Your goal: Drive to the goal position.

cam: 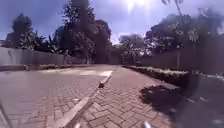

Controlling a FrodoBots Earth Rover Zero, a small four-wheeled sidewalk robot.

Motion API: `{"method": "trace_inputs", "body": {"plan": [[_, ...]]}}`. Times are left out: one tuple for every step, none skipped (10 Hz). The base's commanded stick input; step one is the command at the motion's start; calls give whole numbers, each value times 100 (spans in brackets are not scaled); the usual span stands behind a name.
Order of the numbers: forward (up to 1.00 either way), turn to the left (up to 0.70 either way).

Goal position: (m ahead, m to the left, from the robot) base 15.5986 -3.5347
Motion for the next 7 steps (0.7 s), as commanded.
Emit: {"method": "trace_inputs", "body": {"plan": [[70, -35], [70, -35], [70, -35], [70, -35], [70, -35], [70, -35], [70, -35]]}}
